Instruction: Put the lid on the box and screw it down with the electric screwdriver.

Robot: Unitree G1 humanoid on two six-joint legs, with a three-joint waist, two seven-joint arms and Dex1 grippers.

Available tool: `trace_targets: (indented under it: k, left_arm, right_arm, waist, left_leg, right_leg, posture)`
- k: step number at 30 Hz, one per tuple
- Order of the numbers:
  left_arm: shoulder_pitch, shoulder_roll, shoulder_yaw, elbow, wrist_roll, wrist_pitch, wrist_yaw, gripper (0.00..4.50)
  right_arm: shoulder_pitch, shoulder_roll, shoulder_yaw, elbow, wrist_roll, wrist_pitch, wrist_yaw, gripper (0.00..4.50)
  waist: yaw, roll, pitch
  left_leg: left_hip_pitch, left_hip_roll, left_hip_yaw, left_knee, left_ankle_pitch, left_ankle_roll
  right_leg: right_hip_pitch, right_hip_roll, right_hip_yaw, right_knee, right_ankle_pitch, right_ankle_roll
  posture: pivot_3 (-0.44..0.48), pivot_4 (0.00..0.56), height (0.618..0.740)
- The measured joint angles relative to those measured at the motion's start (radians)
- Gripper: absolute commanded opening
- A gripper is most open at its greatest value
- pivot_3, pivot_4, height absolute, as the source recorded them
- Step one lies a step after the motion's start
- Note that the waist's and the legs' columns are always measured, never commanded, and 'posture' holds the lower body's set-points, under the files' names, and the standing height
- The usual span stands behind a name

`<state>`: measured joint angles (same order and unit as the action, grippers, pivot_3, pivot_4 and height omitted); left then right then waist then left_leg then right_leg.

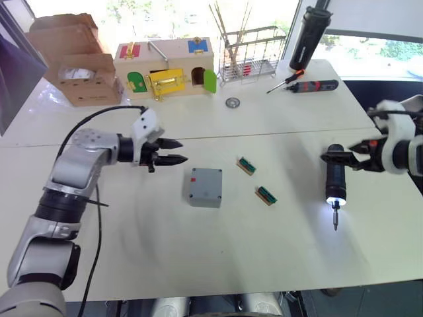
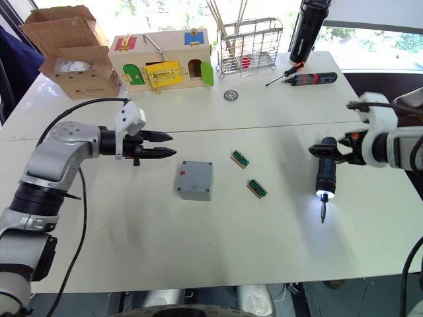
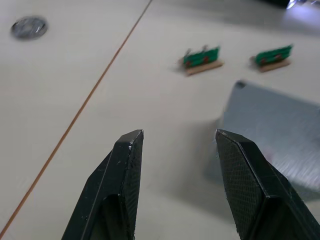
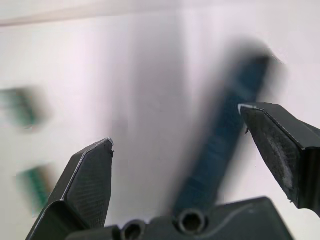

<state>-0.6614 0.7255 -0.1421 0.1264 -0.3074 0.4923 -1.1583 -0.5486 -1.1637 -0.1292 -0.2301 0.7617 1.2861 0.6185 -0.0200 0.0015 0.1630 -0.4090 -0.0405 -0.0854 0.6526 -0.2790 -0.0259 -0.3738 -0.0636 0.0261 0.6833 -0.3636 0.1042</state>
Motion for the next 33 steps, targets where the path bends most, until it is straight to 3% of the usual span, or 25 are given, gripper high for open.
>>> trace_targets:
  k: [4,9,17,22,33]
  left_arm:
    - [0.065,0.015,-0.007,0.01,0.023,-0.007,-0.01,2.33]
    - [0.101,-0.02,-0.044,-0.02,0.046,-0.004,0.001,2.33]
    - [0.091,-0.094,-0.112,-0.007,0.109,-0.035,0.029,2.33]
    - [0.064,-0.112,-0.153,0.06,0.173,-0.12,0.03,2.33]
    - [-0.067,-0.257,-0.159,0.255,0.228,-0.238,0.057,2.33]
  right_arm:
    - [0.189,0.027,0.035,-0.251,0.029,-0.099,0.105,4.48]
    - [0.286,0.194,0.119,-0.429,0.065,-0.143,0.086,4.48]
    - [0.216,0.487,0.365,-0.339,-0.075,-0.181,-0.063,4.48]
    - [0.194,0.527,0.429,-0.28,-0.145,-0.192,-0.081,4.48]
    - [0.212,0.582,0.393,-0.341,-0.09,-0.084,-0.084,4.48]
  waist:
    - [0.014,-0.003,0.002]
    - [0.01,-0.003,0.002]
    - [0.005,-0.005,0.002]
    - [0.008,-0.005,0.001]
    - [0.006,-0.005,0.001]
  left_leg:
    - [-0.001,-0.002,-0.001,0.003,-0.001,0.001]
    - [-0.002,-0.003,-0.002,0.009,-0.001,0.001]
    - [-0.002,-0.003,-0.002,0.009,0.001,-0.002]
    - [-0.002,-0.004,-0.002,0.009,0.001,-0.003]
    - [-0.002,-0.005,-0.002,0.01,0.001,-0.002]
  right_leg:
    - [0.001,-0.002,0.0,0.0,0.0,0.0]
    - [0.004,-0.003,0.0,0.0,0.002,0.003]
    - [0.002,-0.001,0.0,0.001,0.002,0.003]
    - [0.002,-0.002,-0.001,0.001,0.002,0.003]
    - [0.002,-0.002,-0.001,0.002,0.002,0.003]
  posture:
    - [0.0,0.15,0.74]
    - [0.0,0.15,0.74]
    - [0.0,0.15,0.74]
    - [0.0,0.15,0.74]
    - [0.0,0.15,0.74]
